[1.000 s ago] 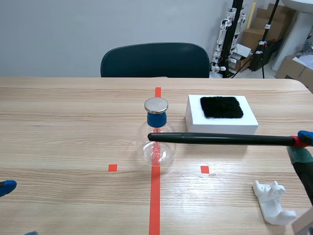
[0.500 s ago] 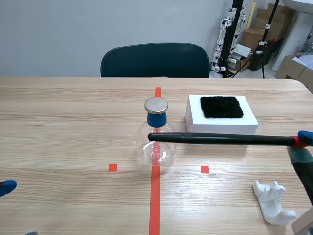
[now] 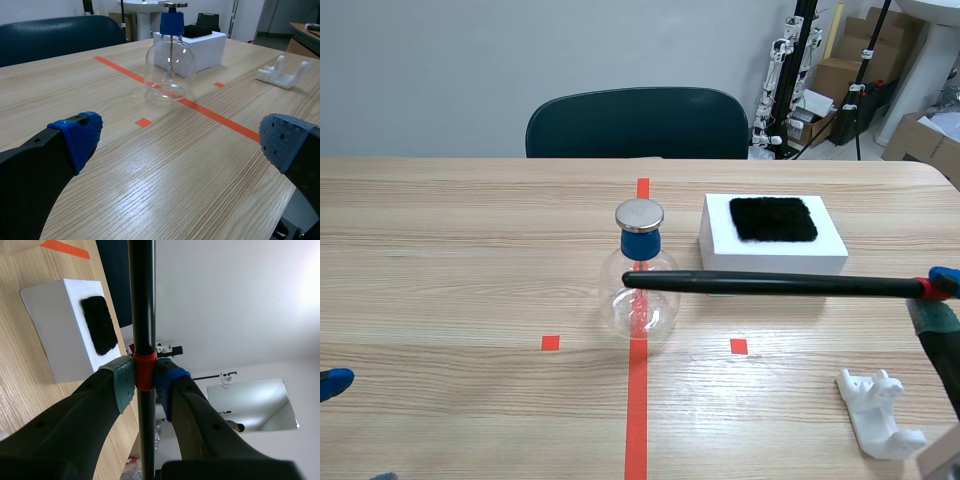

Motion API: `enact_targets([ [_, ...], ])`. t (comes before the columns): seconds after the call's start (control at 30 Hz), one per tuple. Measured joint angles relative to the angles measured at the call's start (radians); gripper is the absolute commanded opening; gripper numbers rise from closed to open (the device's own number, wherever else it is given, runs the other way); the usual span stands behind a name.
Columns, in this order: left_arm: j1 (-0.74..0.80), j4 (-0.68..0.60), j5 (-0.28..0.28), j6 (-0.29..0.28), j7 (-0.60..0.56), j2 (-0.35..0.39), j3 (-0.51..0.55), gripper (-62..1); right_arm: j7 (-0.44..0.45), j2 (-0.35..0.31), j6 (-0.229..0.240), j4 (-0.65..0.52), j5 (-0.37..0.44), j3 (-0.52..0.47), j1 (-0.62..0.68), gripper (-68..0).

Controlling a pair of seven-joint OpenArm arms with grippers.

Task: Do the electroscope experiment. rub the rod on the fur

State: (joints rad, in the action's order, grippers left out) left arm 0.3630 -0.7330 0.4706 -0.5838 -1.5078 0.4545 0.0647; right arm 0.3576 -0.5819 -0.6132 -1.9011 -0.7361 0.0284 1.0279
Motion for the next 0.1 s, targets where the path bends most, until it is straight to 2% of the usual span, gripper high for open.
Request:
enact_targets([
  [0.1, 0.0, 0.0, 0.0, 0.0, 0.0, 0.0, 0.0, 1.4, 0.0, 0.0, 0.0, 0.0, 0.0, 0.0, 0.0, -63.8],
])
